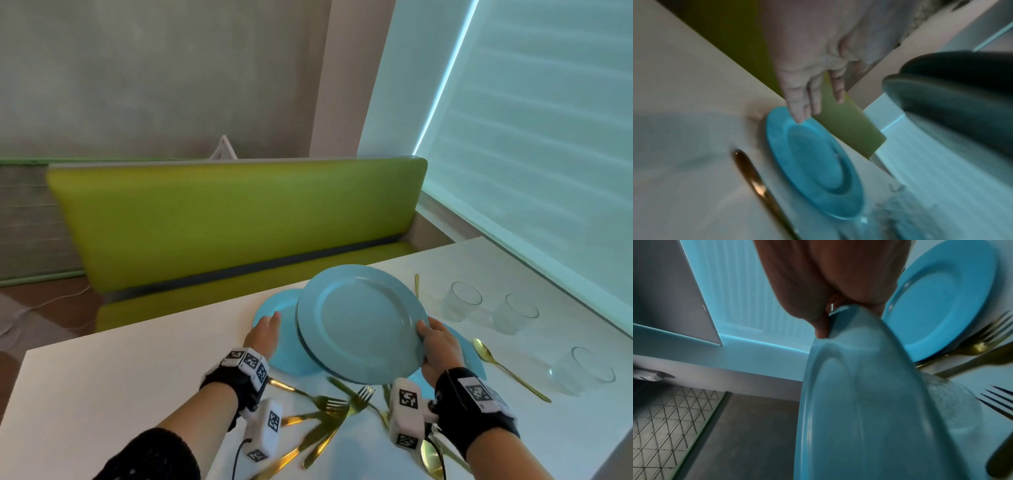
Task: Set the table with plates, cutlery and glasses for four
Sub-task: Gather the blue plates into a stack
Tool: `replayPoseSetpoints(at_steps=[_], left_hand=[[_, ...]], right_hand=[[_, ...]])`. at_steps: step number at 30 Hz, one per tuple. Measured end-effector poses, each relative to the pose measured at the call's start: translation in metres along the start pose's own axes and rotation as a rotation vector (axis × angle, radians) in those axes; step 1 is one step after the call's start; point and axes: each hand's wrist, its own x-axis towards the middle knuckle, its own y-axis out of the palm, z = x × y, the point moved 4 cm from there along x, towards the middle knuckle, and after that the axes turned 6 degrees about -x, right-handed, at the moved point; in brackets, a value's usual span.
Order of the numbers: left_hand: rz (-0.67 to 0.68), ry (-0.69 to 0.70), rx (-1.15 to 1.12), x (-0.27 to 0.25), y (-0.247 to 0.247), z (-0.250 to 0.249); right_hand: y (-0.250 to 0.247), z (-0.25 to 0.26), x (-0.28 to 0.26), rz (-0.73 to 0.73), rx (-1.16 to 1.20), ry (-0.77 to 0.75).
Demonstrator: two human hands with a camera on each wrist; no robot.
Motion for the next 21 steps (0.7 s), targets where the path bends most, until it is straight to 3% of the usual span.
replayPoseSetpoints(at_steps=[1, 3, 7, 14, 17, 21], left_hand=[[-0.102, -0.022, 0.134, 0.01, -0.007, 0.006], [-0.181, -0.122, 0.255, 0.021, -0.016, 0.02], [-0.15, -0.198, 0.226, 0.038, -0.011, 0.038], [-0.088, -0.189, -0.125, 0.063, 0.0, 0.064], [-0.08, -0.191, -0.31, 0.06, 0.002, 0.059], [-0.137, -0.128, -0.369, 0.034, -0.009, 0.033]], right_hand=[[0.0, 0.002, 0.005, -0.01, 0.013, -0.003], [-0.002, 0.005, 0.014, -0.019, 0.035, -0.009], [-0.009, 0.008, 0.028, -0.049, 0.039, -0.014], [-0.022, 0.01, 0.029, -0.049, 0.022, -0.011], [-0.024, 0.009, 0.026, -0.042, 0.03, -0.004], [-0.023, 0.011, 0.017, -0.014, 0.061, -0.002]])
